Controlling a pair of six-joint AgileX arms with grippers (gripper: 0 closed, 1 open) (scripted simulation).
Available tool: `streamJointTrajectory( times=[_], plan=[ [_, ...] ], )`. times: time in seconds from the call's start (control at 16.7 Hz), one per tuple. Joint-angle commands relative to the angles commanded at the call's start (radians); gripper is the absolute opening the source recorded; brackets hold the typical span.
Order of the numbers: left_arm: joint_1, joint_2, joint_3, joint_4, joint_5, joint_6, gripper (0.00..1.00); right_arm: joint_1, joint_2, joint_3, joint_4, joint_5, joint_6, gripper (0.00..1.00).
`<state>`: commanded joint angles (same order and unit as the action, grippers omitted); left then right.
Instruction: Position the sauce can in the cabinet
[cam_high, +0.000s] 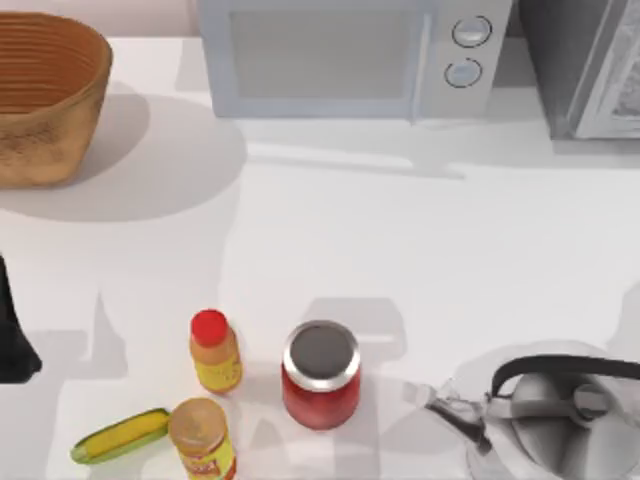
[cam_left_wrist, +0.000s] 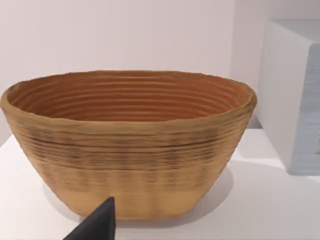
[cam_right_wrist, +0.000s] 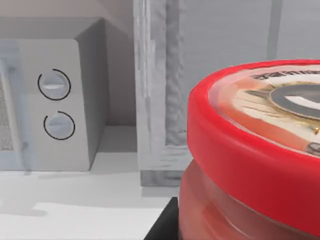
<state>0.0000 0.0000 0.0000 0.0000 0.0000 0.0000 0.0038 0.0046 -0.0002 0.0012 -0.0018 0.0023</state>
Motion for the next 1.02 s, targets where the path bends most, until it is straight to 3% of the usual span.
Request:
streamJointTrajectory(
  times=[0.18,0.42,1.02],
  plan=[
    [0.0,0.0,0.0,0.0,0.0,0.0,1.0,0.012,0.059,0.063,-0.022,0.005,-0.004,0.0],
    [0.0,0.0,0.0,0.0,0.0,0.0,1.0,0.041,0.253,0.296,-0.096,0.032,-0.014,0.0],
    [0.0,0.0,0.0,0.0,0.0,0.0,1.0,0.127,0.95,1.306,-0.37,0.145,-0.016,0.0]
  ],
)
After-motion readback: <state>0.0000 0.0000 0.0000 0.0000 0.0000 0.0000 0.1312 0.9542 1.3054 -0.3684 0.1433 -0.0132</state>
